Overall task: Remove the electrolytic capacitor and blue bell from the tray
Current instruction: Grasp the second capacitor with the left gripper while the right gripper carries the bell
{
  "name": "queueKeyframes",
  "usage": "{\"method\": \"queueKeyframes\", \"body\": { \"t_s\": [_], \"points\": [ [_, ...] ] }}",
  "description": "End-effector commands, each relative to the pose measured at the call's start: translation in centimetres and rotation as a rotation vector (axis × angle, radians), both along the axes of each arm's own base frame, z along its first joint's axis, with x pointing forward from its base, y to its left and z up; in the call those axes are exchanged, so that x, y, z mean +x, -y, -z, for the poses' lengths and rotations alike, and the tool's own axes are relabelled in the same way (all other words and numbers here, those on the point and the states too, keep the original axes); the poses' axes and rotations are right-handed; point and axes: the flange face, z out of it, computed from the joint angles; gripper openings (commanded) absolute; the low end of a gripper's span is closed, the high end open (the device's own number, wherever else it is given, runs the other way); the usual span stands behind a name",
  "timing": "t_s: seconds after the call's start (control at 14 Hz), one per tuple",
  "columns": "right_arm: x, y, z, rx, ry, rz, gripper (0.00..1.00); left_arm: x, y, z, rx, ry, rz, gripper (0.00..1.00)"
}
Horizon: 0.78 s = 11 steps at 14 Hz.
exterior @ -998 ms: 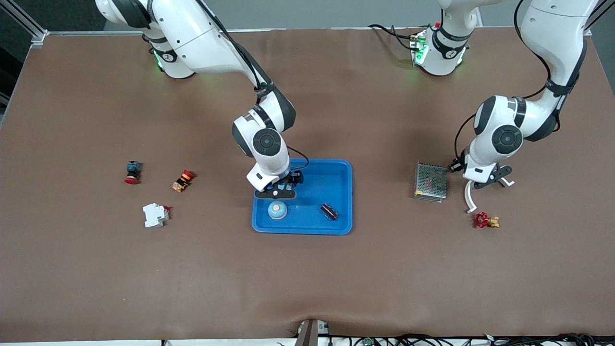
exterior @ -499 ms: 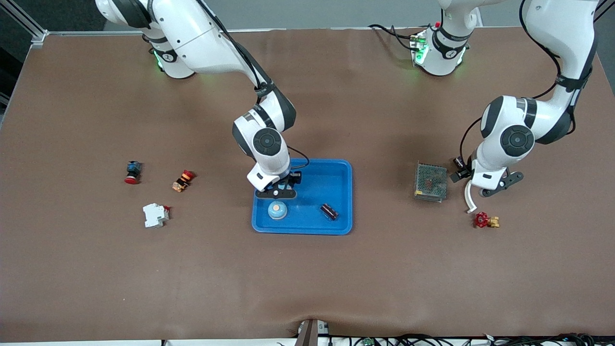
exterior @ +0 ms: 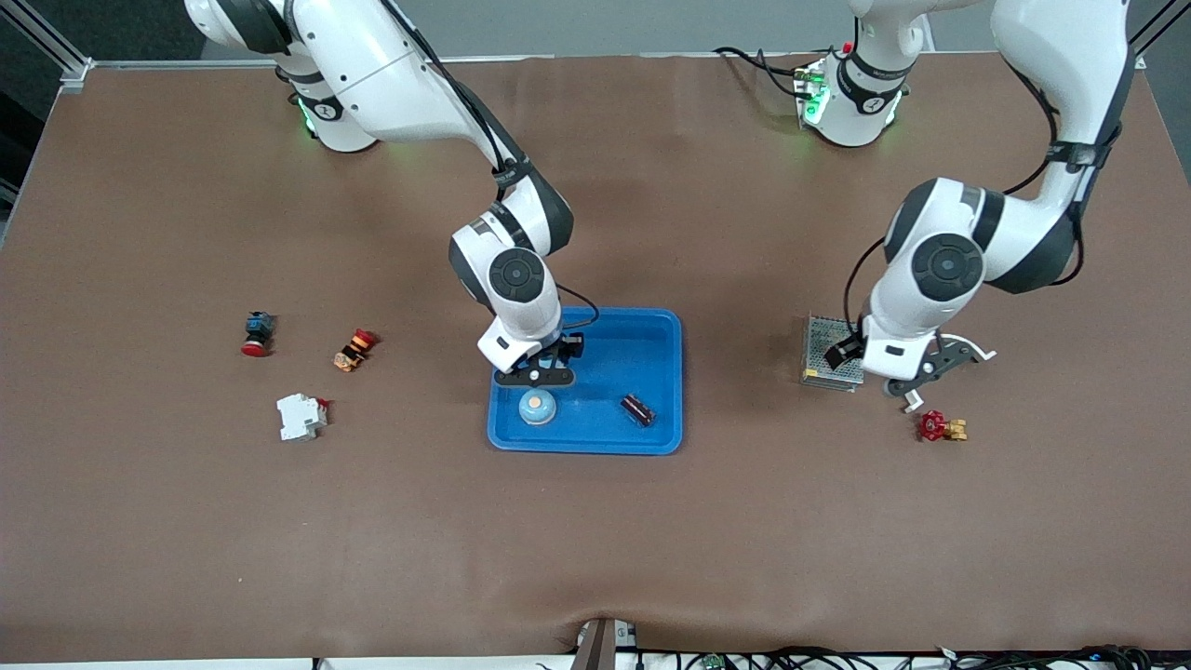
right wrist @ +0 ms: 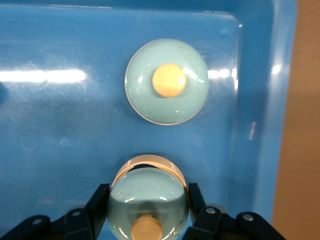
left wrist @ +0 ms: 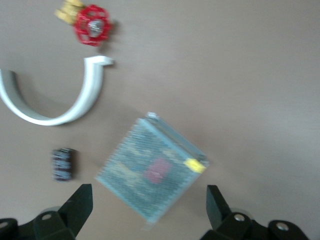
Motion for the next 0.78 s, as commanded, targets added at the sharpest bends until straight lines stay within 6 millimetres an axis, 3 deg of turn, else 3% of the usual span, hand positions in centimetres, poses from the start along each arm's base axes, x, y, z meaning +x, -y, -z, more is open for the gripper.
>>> {"method": "queueKeyframes", "body": {
  "t_s": [0.0,0.21,0.36,0.5,0.71],
  "points": [
    [1.1,2.4,-6.9,-0.005,-0.046,-0.043,0.4,2.2,7.2,0.9,-0.047,0.021,-0.107,1.0],
    [3.0,8.3,-13.8,-0.003,-0.105,-0.168,0.39,2.3,15.0,1.6,-0.095,0.042,-0.164,1.0],
    [3.8,12.3,-17.1,0.003,-0.135,-0.241,0.39,2.1,19.3,2.5,-0.121,0.049,-0.215,1.0],
    [4.6,16.3,-18.9,0.012,-0.163,-0.303,0.39,2.2,23.4,3.4,-0.158,0.063,-0.263,1.0],
    [6.1,23.7,-20.8,0.036,-0.183,-0.441,0.39,3.1,26.5,5.1,-0.199,0.116,-0.317,1.0]
  ]
}}
